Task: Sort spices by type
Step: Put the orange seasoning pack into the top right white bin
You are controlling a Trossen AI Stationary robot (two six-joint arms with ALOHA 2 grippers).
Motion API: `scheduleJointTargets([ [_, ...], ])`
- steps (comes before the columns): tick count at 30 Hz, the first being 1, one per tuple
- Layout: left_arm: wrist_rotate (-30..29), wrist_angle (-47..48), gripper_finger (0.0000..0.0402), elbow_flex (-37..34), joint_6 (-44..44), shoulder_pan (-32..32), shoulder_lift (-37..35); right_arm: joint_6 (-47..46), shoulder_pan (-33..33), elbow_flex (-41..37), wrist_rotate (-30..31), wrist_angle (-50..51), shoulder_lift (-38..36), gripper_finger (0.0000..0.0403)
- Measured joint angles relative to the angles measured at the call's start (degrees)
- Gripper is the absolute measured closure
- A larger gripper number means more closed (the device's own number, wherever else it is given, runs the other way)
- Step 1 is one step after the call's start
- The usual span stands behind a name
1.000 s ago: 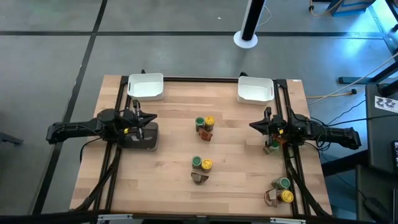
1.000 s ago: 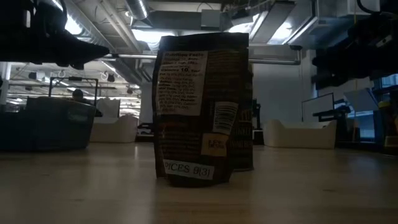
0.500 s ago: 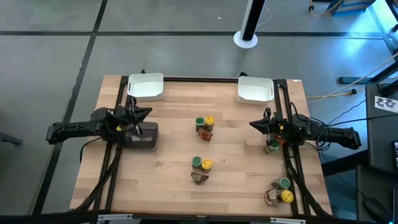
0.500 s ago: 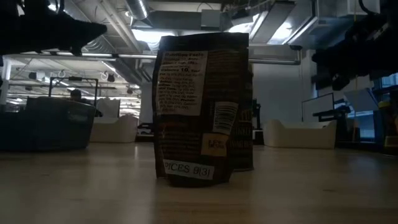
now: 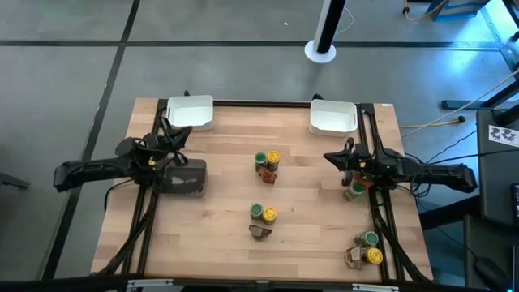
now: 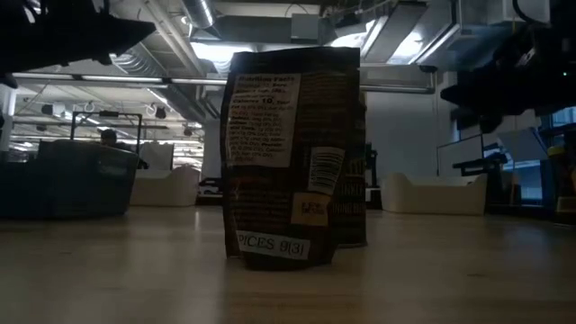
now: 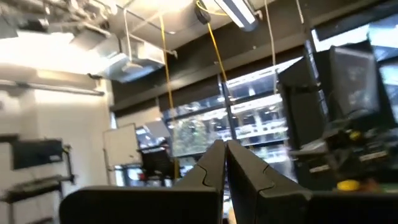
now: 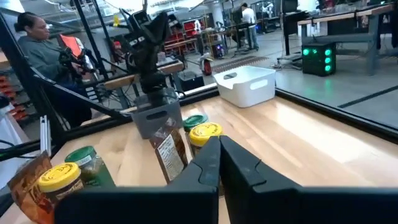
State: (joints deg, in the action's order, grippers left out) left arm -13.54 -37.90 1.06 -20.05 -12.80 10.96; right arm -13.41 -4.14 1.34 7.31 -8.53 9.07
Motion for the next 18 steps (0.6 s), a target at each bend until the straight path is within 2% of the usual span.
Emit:
scheduleJointTargets([
  [4,0.0,-4.5,0.0396,0.0,-4.0,-0.8,6.5,0.2,0.0,0.5,-0.6,-8.1,7.0,0.0393],
  [9,0.0,-11.2,0.0396,0.0,-4.1,-0.9,12.7,0.8,0.0,6.1,-0.9,-8.1,17.5,0.0393],
  [18,0.0,-15.4,0.0396,0.0,-6.4,-0.9,15.0,5.3,0.0,19.7,-0.9,-8.0,37.0,0.0393],
])
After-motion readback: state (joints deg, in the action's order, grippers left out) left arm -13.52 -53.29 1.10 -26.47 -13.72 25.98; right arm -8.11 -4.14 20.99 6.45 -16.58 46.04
